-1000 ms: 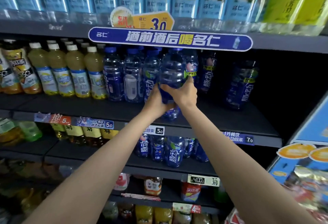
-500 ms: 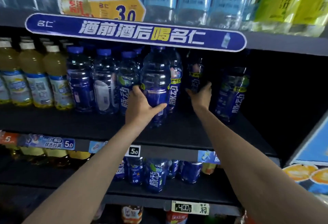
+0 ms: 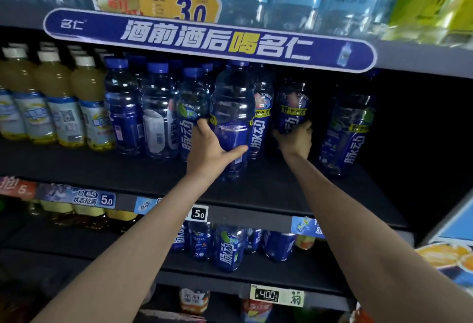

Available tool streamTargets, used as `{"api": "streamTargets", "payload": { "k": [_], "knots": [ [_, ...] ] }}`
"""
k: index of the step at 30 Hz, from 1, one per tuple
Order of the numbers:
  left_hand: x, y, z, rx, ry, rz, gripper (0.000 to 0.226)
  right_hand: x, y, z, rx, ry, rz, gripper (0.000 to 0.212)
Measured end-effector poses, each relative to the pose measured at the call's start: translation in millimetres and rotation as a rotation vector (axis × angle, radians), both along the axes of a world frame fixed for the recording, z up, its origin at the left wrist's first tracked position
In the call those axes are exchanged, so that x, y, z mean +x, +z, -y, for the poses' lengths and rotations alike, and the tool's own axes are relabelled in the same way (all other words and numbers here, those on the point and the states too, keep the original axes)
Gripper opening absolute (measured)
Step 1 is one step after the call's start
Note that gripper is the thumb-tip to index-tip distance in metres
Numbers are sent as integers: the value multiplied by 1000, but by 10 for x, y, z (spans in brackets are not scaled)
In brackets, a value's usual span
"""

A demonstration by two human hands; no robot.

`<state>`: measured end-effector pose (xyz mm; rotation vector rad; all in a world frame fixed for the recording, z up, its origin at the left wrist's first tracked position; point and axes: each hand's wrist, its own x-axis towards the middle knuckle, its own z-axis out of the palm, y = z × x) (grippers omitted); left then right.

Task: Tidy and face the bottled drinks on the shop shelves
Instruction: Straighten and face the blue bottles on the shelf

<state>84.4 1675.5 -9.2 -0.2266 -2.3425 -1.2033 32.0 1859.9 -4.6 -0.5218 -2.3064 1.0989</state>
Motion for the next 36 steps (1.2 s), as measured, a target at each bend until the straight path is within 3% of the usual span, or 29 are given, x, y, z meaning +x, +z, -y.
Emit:
{"api": "streamTargets", "payload": {
  "k": [8,11,14,18,22,25,30,33,36],
  "knots": [
    [237,6,3,-95,4,106,93,983,-67,155,46,27,-58,89],
    [506,-63,100,-149,36,54,85,1259,11,216,-45,98,-121,101],
    [724,-31,197,-100,-132,-8,80,1422,216,287,-122,112,-164,103],
    [990,117,287,117,-501,335,72,1764,335,429,-187,165,-175,88],
    [1221,89,495,367,-648,652,46,1992,310,631,-528,298,-153,62],
    [1400,119,682,568,-728,799,40,2089,319,831,-718,444,-115,38],
    [1604,130,808,495,-381,566,44,2165,361,1111,-721,536,-89,40],
    [1625,157,1024,139,-160,234,65,2189,423,1244,-796,559,-28,37],
    [1702,226,1197,-237,-81,-16,86,2232,482,1414,-949,554,11,27]
  ]
}}
